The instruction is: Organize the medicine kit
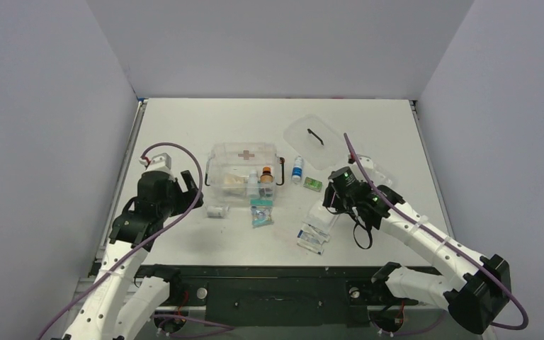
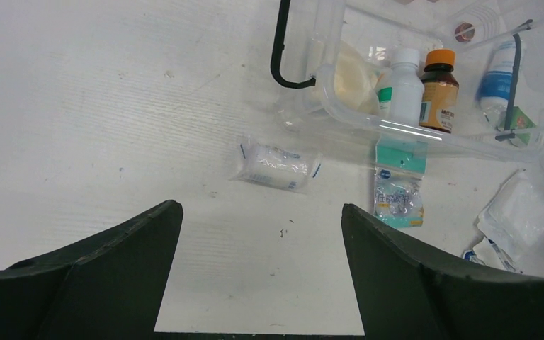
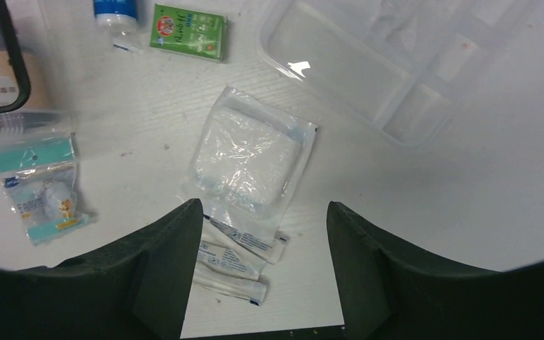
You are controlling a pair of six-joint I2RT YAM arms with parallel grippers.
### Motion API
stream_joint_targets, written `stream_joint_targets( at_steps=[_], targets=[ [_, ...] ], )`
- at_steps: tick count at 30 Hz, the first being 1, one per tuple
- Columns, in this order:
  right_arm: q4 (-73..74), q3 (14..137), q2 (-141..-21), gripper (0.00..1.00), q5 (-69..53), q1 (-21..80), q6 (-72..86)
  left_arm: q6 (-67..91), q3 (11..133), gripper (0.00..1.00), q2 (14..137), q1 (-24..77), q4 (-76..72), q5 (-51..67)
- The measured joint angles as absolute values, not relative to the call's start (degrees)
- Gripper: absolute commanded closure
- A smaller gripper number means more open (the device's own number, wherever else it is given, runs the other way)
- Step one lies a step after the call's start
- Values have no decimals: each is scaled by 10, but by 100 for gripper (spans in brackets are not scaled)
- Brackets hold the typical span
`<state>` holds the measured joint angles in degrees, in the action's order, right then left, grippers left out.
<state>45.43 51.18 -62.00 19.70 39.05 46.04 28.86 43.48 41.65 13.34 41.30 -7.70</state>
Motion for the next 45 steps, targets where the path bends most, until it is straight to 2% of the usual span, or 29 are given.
stream_joint_targets(
  at_steps=[17, 27, 31, 34, 36, 39, 41, 45],
  targets=[
    [302, 369, -664, 44, 171, 328, 636, 272, 426, 19, 394, 134, 396, -16],
    [238, 360, -734, 46, 149, 325, 666, 271, 425, 19, 392, 135, 394, -8],
    [224, 356, -750, 53, 147, 325, 667, 271, 425, 19, 392, 136, 392, -8],
    [217, 349, -758, 64, 146, 325, 668, 271, 425, 19, 392, 136, 392, -8],
    [215, 343, -762, 73, 145, 325, 667, 271, 425, 19, 392, 136, 392, -7],
    [208, 341, -768, 92, 144, 325, 664, 271, 425, 19, 392, 136, 392, -7],
    [200, 341, -768, 100, 141, 325, 659, 271, 425, 19, 392, 136, 392, -7],
    [190, 341, -768, 100, 137, 325, 651, 271, 425, 19, 392, 136, 392, -7]
  ],
)
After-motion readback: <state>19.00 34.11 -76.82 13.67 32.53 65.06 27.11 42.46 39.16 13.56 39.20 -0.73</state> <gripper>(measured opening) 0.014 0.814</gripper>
